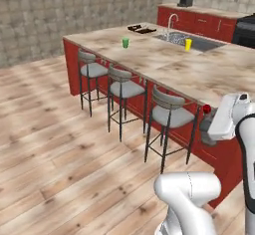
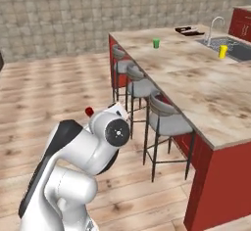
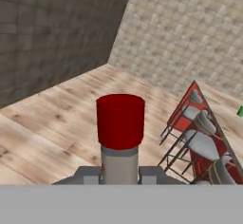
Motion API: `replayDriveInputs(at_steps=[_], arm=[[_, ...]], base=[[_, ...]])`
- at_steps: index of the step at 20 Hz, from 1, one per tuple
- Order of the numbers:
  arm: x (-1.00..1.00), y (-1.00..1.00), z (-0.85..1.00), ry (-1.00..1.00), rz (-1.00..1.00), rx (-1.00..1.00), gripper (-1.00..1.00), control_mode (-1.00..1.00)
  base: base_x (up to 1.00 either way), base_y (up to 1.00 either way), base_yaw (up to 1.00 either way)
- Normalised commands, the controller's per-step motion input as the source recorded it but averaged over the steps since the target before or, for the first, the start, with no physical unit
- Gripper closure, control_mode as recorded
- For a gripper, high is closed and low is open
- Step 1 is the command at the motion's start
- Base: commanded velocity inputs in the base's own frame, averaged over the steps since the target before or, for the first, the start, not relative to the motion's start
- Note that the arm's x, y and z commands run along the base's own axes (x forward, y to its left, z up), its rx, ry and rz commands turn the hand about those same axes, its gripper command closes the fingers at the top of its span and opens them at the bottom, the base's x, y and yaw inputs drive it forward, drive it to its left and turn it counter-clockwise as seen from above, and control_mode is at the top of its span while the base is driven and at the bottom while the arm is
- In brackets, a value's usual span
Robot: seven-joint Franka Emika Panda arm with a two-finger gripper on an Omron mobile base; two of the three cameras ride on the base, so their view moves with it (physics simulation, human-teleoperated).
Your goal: Place the drinks on the dining counter in a tight cluster.
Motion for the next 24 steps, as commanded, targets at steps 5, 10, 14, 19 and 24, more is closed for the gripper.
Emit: replayDriveInputs(at_steps=[5, 10, 14, 19, 24], arm=[[0.0, 0.0, 0.0, 0.0, 0.0, 0.0, 1.0, 1.0], [0.0, 0.0, 0.0, 0.0, 0.0, 0.0, 1.0, 1.0], [0.0, 0.0, 0.0, 0.0, 0.0, 0.0, 1.0, 1.0], [0.0, 0.0, 0.0, 0.0, 0.0, 0.0, 1.0, 1.0], [0.0, 0.0, 0.0, 0.0, 0.0, 0.0, 1.0, 1.0]], base=[[0.9, 0.75, -0.7], [1.0, 0.83, -0.5], [0.95, 0.57, -0.64], [0.91, 0.68, -0.67], [1.0, 0.4, -0.39]])
